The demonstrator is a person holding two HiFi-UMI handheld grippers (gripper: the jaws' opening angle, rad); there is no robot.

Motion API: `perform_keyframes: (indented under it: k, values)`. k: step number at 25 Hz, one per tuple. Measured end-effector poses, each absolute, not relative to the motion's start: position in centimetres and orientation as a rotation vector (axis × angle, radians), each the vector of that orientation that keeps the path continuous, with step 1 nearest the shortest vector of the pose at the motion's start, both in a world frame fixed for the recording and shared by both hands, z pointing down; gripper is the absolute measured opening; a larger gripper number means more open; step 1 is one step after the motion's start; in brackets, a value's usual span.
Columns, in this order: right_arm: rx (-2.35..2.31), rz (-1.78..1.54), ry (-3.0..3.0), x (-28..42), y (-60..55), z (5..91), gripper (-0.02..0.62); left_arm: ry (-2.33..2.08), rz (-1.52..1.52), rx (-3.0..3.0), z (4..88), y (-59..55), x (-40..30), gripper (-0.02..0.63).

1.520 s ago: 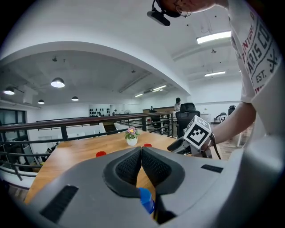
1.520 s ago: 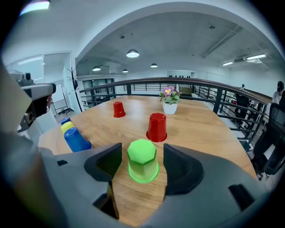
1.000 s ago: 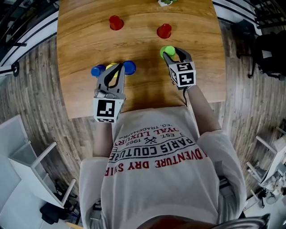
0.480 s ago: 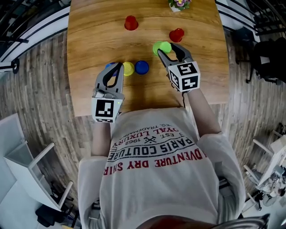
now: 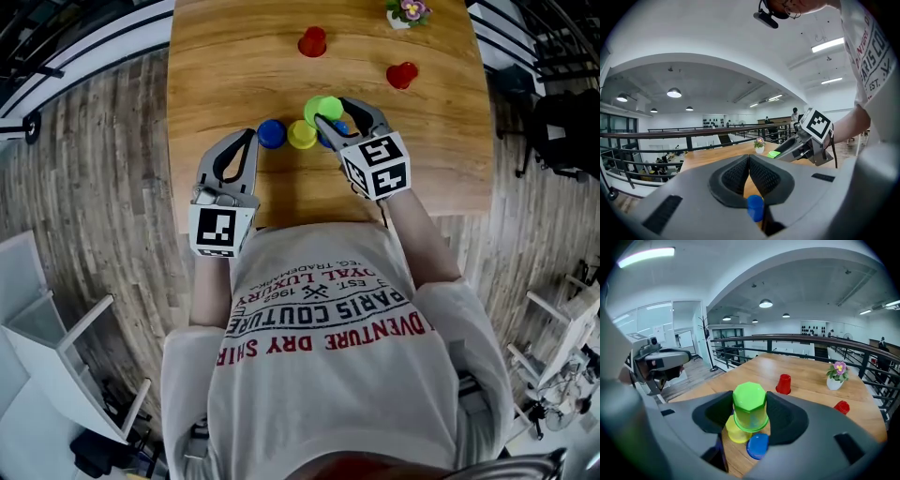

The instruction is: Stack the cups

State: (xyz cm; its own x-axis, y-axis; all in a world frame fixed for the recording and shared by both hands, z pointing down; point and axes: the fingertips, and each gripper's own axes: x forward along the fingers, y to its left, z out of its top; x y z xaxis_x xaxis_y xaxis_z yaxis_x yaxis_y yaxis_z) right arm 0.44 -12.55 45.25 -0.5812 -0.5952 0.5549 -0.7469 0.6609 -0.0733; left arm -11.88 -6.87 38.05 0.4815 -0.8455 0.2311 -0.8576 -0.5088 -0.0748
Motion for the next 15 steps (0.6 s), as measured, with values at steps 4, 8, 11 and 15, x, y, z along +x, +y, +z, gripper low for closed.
perform_keyframes:
  k: [4,8,11,15]
  values:
    - [0.991,0.437,-2.378,-2.6,-11.0,46.0,0.239,-1.532,0.37,2.648,38.3,-6.3,-14.3,0.017]
    - [0.969,0.46,-2.367,-4.4,-10.4,47.0,0.239,-1.536,0.376,2.631,38.8,-5.9,-15.9,0.017]
    - [0.961,0.463,-2.357,-5.5,-10.1,47.5,0.239,-1.541,0.389,2.623,39.1,-5.3,-16.8,0.017]
    - [0.956,0.457,-2.347,-6.3,-10.1,48.0,0.239,-1.546,0.394,2.611,39.4,-4.8,-17.7,0.017]
